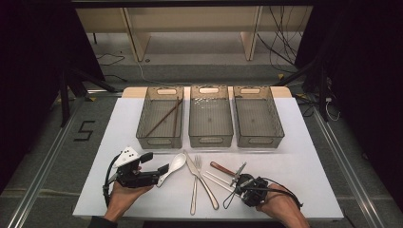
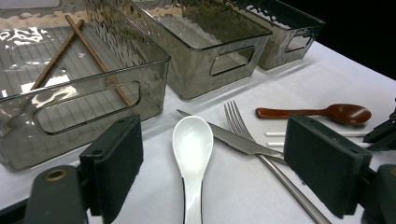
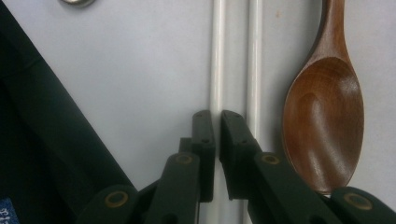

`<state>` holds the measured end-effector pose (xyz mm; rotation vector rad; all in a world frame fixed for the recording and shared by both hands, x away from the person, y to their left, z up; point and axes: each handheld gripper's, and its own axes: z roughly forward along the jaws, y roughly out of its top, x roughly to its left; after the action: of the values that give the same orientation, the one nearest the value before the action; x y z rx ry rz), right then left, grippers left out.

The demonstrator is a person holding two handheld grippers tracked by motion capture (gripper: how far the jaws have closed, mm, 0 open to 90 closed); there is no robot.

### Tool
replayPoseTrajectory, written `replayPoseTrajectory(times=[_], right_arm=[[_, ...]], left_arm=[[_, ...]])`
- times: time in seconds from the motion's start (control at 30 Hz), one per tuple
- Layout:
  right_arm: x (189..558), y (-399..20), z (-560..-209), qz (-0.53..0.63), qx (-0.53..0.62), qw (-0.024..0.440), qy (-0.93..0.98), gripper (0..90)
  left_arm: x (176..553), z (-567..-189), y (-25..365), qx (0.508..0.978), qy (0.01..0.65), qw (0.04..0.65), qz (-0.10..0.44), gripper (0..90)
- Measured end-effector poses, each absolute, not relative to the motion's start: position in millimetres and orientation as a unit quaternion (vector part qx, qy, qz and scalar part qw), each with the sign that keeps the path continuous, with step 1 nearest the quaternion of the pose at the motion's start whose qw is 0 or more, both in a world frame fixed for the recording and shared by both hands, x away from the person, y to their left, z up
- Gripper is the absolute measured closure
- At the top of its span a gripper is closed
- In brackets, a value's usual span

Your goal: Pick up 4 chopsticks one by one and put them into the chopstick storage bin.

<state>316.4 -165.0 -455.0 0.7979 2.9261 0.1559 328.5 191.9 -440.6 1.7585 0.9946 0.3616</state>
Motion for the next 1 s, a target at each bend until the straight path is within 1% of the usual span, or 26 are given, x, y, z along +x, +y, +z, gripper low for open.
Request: replayPoseTrajectory(times=[0.1, 0.23, 0.53, 0.77, 1.0], right_arm=[[315, -166, -453, 0.063, 0.263, 0.041, 0.962, 85.1], [315, -169, -446, 0.067, 0.258, 0.052, 0.962, 85.2], [319, -178, -429, 0.126, 0.286, 0.049, 0.949, 85.1], [331, -182, -415, 0.205, 0.301, 0.055, 0.930, 85.1], [347, -169, -401, 0.248, 0.299, 0.062, 0.919, 85.1]], left_arm=[[329, -441, 193, 0.732, 0.414, 0.519, 0.152, 19.7], [328, -441, 193, 0.732, 0.413, 0.520, 0.152, 19.8], [328, -440, 194, 0.730, 0.415, 0.520, 0.154, 19.9], [328, -440, 195, 0.728, 0.416, 0.522, 0.156, 19.8], [328, -440, 196, 0.726, 0.415, 0.524, 0.159, 19.8]])
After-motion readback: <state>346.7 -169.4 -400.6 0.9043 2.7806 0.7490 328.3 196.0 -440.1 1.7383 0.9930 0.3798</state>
